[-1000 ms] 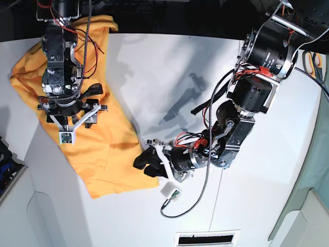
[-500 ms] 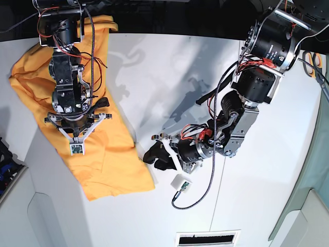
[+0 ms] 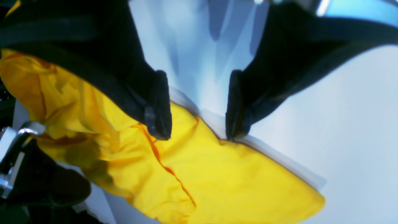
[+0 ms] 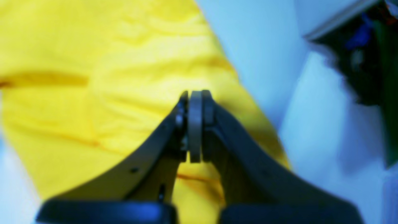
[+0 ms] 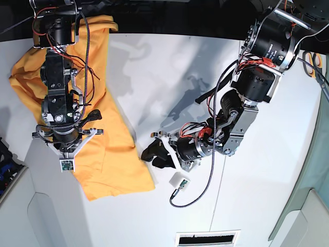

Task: Layout the t-shirt on the table in an organized manner, then fold the t-shirt properly
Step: 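Lower the shirt and press it flat with the right gripper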

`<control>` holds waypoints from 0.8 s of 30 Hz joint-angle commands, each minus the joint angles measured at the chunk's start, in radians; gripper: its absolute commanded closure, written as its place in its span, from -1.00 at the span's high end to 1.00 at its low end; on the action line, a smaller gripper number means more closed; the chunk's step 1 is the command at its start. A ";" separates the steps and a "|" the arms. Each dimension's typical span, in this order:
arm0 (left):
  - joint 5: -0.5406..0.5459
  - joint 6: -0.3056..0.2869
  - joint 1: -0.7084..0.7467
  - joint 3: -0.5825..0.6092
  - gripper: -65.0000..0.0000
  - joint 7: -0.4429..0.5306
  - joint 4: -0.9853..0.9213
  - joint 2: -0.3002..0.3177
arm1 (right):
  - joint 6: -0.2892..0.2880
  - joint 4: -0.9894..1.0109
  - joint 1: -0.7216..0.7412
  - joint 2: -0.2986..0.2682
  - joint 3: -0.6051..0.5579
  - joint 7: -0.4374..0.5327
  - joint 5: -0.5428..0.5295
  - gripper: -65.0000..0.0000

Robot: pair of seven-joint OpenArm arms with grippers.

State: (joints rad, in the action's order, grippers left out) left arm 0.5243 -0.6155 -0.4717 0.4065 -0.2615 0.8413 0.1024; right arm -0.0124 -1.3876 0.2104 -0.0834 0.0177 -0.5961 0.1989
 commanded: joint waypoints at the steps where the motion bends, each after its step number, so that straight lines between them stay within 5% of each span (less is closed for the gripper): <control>1: 0.018 -0.025 -0.030 -0.002 -0.03 0.021 0.016 -0.002 | -0.025 -0.014 0.020 -0.003 0.001 0.020 -0.029 -1.00; 4: 0.017 -0.025 -0.029 -0.002 -0.03 0.021 0.017 -0.002 | -0.055 0.000 0.019 -0.002 0.001 0.040 -0.095 -0.48; 7: 0.017 -0.025 -0.030 -0.002 -0.03 0.021 0.017 -0.002 | -0.055 0.058 0.023 -0.002 0.001 0.093 -0.094 -0.38; 11: 0.017 -0.025 -0.029 -0.002 -0.03 0.017 0.017 -0.002 | -0.055 0.179 0.033 -0.002 0.001 0.138 -0.085 -0.47; 15: 0.017 -0.025 -0.030 -0.002 -0.03 0.017 0.017 -0.002 | -0.055 0.225 0.030 -0.002 0.001 0.145 -0.072 -1.00; 24: 0.017 -0.027 -0.029 -0.002 -0.03 0.017 0.017 0.008 | 0.005 0.083 0.030 -0.003 0.001 0.109 -0.015 -1.00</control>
State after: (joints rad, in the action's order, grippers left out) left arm 0.5224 -0.6231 -0.4713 0.4065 -0.2642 0.8413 0.1085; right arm -0.0101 -1.2858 0.2134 -0.0826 0.0154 -0.5110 0.1814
